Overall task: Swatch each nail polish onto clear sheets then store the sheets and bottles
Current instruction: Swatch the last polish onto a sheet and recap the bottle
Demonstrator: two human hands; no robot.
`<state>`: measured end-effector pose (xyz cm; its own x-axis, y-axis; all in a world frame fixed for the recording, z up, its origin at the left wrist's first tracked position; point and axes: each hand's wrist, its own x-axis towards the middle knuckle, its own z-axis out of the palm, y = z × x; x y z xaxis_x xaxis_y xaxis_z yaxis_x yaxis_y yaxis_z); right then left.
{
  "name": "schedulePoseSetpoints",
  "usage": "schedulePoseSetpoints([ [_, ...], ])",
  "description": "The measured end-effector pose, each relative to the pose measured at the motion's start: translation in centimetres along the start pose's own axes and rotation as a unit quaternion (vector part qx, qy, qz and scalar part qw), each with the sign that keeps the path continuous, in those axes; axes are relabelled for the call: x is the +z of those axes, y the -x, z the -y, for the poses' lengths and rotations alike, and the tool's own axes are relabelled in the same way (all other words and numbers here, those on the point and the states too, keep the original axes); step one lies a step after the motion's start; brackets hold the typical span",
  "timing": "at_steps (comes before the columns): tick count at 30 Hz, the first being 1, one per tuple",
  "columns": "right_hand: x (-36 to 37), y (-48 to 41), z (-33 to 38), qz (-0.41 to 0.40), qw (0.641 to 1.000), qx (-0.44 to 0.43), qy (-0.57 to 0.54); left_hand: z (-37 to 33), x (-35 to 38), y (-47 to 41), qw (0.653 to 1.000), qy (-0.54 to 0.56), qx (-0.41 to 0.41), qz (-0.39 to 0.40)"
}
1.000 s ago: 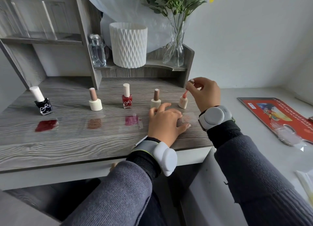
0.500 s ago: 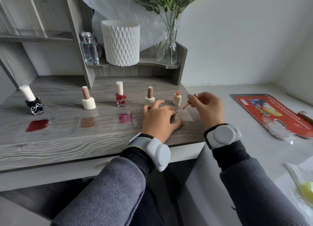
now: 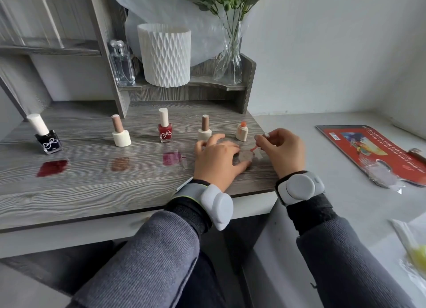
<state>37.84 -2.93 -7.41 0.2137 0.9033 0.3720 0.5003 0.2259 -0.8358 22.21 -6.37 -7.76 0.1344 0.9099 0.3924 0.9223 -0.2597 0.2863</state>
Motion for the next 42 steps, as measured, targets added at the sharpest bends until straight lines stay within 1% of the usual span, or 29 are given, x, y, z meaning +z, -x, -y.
schedulePoseSetpoints([
  [1,-0.05,0.00,-0.05,-0.013,1.000,0.000,-0.005,0.02,0.00,0.01,1.000,-0.001,-0.001,0.002],
  [3,-0.13,0.08,0.02,-0.012,1.000,-0.004,-0.026,0.06,0.00,0.01,1.000,-0.001,-0.001,0.004],
  [7,0.06,0.27,0.36,0.050,0.998,-0.020,-0.026,0.08,0.09,-0.03,1.000,-0.003,0.000,0.000],
  [9,0.19,0.22,0.27,0.064,0.998,-0.025,-0.009,0.08,0.16,-0.02,1.000,0.000,0.001,-0.003],
  [11,0.19,0.15,0.17,0.052,0.998,-0.023,0.006,0.04,0.16,0.01,1.000,0.008,0.000,-0.008],
  [13,0.08,0.15,0.22,0.023,0.999,-0.014,0.022,0.01,0.09,0.04,1.000,0.014,-0.003,-0.009],
  [16,-0.13,0.20,0.26,-0.007,1.000,-0.009,-0.011,0.01,0.05,0.05,1.000,0.008,-0.001,-0.003],
  [19,-0.15,0.30,0.39,0.028,0.999,-0.018,-0.035,0.06,0.17,-0.03,1.000,0.005,-0.002,-0.004],
  [21,0.03,0.34,0.42,0.063,0.997,-0.027,-0.022,0.12,0.25,-0.07,1.000,-0.002,-0.004,-0.002],
  [23,0.23,0.30,0.26,0.070,0.997,-0.025,-0.003,0.11,0.28,-0.07,1.000,0.002,-0.004,-0.002],
  [27,0.09,0.37,0.20,0.008,1.000,-0.013,0.025,0.00,0.14,0.05,1.000,0.013,-0.005,-0.008],
  [29,-0.07,0.52,0.39,-0.012,1.000,-0.016,0.009,-0.01,0.14,0.04,1.000,0.010,-0.004,-0.007],
  [32,-0.08,0.64,0.56,0.014,0.999,-0.032,-0.020,0.06,0.18,-0.03,1.000,0.006,-0.002,-0.007],
  [34,0.09,0.61,0.49,0.047,0.998,-0.042,-0.007,0.05,0.14,-0.08,1.000,0.000,-0.004,-0.003],
  [36,0.24,0.57,0.32,0.060,0.997,-0.049,0.016,0.01,0.09,-0.07,1.000,-0.001,-0.006,-0.002],
  [39,0.12,0.51,0.12,0.017,0.998,-0.033,0.045,0.03,0.12,-0.06,1.000,0.000,-0.005,-0.008],
  [41,-0.10,0.56,0.11,-0.021,0.999,-0.022,0.037,0.08,0.15,-0.08,1.000,-0.002,-0.004,-0.006],
  [42,-0.13,0.57,0.13,-0.027,0.999,-0.021,0.023,0.10,0.15,-0.10,1.000,-0.004,-0.004,-0.004],
])
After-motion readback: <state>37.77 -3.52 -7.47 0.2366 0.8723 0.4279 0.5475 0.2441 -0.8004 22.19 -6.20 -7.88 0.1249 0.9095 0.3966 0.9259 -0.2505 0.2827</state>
